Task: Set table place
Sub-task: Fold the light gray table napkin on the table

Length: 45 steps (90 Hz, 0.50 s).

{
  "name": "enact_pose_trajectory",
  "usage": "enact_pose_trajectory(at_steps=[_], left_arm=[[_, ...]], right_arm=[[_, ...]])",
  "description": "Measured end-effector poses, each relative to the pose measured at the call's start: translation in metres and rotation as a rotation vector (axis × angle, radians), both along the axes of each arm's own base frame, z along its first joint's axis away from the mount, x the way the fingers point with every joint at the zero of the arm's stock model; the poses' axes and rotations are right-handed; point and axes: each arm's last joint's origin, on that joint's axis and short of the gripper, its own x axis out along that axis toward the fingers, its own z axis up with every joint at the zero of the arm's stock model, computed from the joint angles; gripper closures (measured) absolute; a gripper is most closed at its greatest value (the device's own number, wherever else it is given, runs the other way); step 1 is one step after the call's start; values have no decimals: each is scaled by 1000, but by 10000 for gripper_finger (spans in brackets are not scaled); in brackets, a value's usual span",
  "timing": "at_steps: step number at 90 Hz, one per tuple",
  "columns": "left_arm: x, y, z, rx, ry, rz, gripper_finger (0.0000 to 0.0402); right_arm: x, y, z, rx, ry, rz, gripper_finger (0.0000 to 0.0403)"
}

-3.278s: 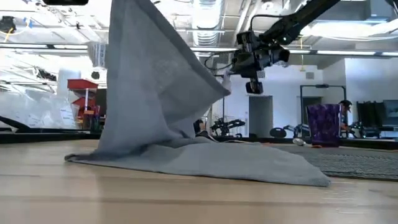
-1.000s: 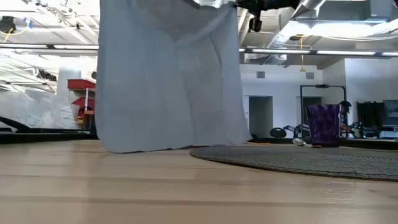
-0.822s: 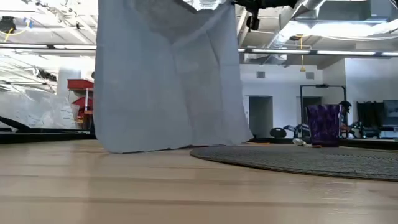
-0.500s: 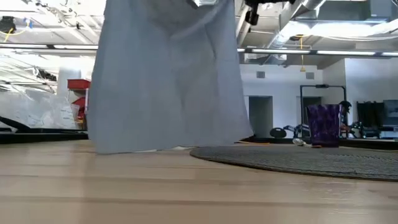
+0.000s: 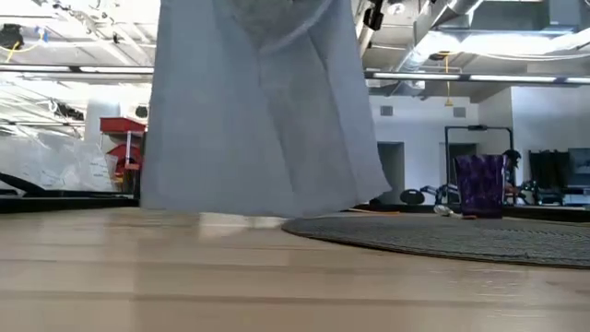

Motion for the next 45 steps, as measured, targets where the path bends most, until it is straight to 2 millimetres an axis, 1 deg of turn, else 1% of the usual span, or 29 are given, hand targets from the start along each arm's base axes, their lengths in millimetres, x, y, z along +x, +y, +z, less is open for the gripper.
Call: enact_pose_trajectory(at_steps=[5,11,19,28,35,45], left_arm=[[7,-4,0,6,-9,-11,401],[11,-7,3,10,-35,-23,401],[14,-8,12,16,-76,-30,401],[16,-9,16,41,-81,-19,401],[14,-7,14,46,-56,4,401],[6,-3,3,1,18,76,401]], right_arm=[[-1,0,1,2,-4,3,403],[-2,1,3,-2,-8,3,403],[-2,2,7,-8,-25,5,403],[-2,2,11,-10,-41,9,403],[-1,1,9,-5,-37,7,403],[3,-4,4,8,-23,7,403]])
